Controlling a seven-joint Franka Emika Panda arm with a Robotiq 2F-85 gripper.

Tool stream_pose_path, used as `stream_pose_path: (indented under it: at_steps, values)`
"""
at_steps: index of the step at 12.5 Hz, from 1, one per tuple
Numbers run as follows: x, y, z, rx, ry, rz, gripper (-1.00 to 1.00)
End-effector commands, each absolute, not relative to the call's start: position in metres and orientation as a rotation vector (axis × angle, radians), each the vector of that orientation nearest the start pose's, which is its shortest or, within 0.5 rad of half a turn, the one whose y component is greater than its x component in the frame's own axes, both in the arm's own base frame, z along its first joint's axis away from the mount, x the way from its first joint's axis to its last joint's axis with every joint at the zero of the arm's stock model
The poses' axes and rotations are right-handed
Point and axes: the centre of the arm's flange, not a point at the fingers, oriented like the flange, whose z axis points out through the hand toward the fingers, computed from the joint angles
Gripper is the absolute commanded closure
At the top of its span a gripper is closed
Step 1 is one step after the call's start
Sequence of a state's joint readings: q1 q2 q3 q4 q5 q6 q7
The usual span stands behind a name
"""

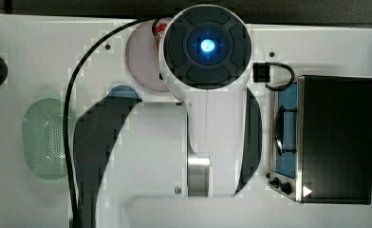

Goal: Flap open oven.

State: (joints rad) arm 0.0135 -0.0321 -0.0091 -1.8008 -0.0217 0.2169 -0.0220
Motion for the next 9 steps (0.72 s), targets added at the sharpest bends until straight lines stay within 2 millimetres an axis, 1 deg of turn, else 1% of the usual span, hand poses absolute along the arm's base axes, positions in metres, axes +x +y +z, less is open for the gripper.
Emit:
stream_pose_path:
  at_steps: [1, 3, 5, 6, 9]
  values:
    - [0.4176, -0.0313, 0.6082, -2.801, 1.403, -0.003, -0.58]
    - [0.4176, -0.0313, 0.6082, -2.801, 1.403, -0.003, -1.0]
    - [0.4176, -0.0314, 0.6081, -2.801, 1.403, -0.003, -1.0]
    - [0.4176, -0.0316, 0.6082, -2.8, 1.403, -0.003, -0.9]
    - [0.4186, -0.0326, 0.6066, -2.799, 1.406, -0.001, -0.14]
